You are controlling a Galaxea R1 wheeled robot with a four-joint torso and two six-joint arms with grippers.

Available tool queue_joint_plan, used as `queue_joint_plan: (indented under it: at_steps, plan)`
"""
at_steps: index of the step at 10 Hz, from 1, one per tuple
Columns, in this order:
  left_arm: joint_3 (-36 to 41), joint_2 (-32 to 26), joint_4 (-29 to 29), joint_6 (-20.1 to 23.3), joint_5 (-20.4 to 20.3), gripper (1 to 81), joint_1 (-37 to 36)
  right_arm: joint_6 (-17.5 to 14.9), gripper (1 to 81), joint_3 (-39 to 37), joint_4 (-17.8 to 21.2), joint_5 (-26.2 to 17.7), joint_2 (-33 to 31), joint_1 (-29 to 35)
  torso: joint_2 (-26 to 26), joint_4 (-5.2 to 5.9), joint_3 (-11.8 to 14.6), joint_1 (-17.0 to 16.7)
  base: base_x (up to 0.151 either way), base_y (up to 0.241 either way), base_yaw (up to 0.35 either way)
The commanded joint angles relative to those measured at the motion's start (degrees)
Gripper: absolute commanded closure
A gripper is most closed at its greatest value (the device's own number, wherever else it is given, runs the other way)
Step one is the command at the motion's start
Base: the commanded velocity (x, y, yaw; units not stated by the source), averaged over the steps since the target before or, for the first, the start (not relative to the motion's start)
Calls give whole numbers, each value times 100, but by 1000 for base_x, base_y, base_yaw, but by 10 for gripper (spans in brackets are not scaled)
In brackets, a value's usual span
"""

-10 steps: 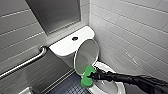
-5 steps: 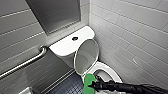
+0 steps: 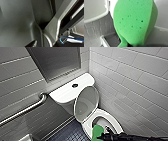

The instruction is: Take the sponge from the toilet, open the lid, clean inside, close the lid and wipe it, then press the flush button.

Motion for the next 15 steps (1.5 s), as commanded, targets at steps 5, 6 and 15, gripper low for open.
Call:
queue_joint_plan:
  at_steps: [5, 6, 15]
  plan:
    - [185, -81, 30, 31, 443, 10, 56, 7, 811, 922, -77, 476, -1283, -441, 0, 0, 0, 0, 0, 0, 0]
    - [185, -81, 30, 31, 434, 10, 47, 15, 811, 1028, -77, 572, -1510, -564, 0, 0, 0, 0, 0, 0, 0]
    - [185, -152, 12, 31, 434, 10, 65, -28, 811, 932, -77, 1487, -2953, -2373, -2, 2, 0, 0, 0, 0, 0]
